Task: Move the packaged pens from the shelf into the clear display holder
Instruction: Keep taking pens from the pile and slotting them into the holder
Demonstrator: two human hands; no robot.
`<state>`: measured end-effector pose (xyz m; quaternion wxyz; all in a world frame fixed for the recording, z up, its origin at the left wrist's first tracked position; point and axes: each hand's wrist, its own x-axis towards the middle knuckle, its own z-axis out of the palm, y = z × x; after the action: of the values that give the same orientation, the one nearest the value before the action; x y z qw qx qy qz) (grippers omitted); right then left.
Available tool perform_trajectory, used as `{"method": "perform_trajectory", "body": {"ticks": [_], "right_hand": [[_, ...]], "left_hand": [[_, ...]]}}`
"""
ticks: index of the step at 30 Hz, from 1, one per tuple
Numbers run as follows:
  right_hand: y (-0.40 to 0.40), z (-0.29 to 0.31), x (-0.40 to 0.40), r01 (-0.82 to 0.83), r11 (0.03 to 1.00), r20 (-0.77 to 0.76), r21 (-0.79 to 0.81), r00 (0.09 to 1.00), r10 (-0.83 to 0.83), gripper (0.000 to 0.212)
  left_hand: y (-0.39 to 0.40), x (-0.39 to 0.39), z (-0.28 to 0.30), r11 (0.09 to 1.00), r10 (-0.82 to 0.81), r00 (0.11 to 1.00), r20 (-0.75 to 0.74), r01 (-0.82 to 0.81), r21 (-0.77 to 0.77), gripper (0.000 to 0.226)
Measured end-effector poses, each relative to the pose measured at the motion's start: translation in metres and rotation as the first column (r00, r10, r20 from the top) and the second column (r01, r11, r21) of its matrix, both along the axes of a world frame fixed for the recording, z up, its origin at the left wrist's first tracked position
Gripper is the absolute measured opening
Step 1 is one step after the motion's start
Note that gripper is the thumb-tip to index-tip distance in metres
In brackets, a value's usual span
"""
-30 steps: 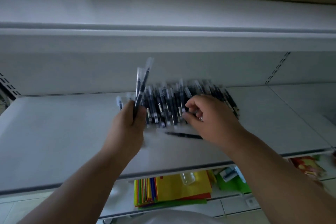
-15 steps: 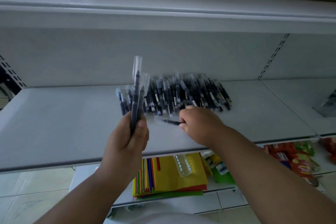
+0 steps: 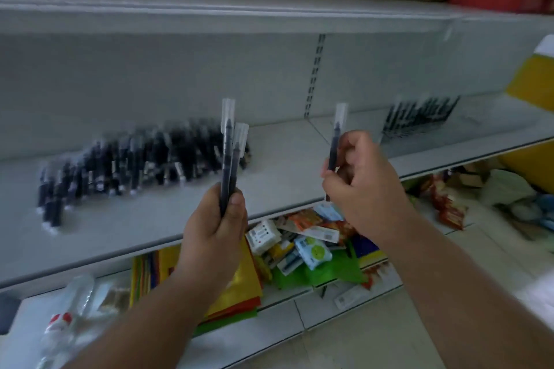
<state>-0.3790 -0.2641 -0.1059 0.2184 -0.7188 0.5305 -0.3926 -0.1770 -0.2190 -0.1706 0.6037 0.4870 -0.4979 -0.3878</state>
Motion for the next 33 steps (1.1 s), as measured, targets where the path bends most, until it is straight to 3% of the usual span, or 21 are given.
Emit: {"method": "perform_trajectory", "body": {"ticks": [4, 9, 15, 19, 27, 33], "right_hand": [[0.013, 0.017, -0.116, 0.11, 0.993, 0.054, -0.048, 0.993, -0.108, 0.008], [0.019, 0.034, -0.228, 0.244, 0.962, 0.067, -0.12, 0.969, -0.238, 0.016], [-0.015, 0.032, -0.295, 0.32, 0.94, 0.055, -0.116, 0.947, -0.315, 0.01], [-0.054, 0.026, -0.319, 0.371, 0.92, 0.058, -0.129, 0.929, -0.366, 0.007], [-0.123, 0.023, -0.378, 0.322, 0.94, 0.0, -0.112, 0.946, -0.324, 0.01], [-0.19, 0.014, -0.412, 0.185, 0.977, 0.033, -0.108, 0.983, -0.182, 0.008]], "left_hand": [[-0.019, -0.109, -0.008, 0.997, -0.03, 0.999, 0.012, 0.03, 0.067, 0.027], [-0.042, -0.218, -0.014, 0.988, -0.059, 0.994, 0.088, 0.046, 0.148, 0.025], [-0.075, -0.288, -0.008, 0.987, -0.056, 0.993, 0.101, 0.04, 0.154, 0.029], [-0.106, -0.313, -0.009, 0.984, -0.107, 0.994, 0.015, 0.104, 0.147, 0.028], [-0.158, -0.367, -0.014, 0.984, -0.129, 0.992, 0.016, 0.126, 0.128, 0.026], [-0.187, -0.409, -0.021, 0.992, 0.043, 0.999, 0.01, -0.043, 0.116, 0.033]]}}
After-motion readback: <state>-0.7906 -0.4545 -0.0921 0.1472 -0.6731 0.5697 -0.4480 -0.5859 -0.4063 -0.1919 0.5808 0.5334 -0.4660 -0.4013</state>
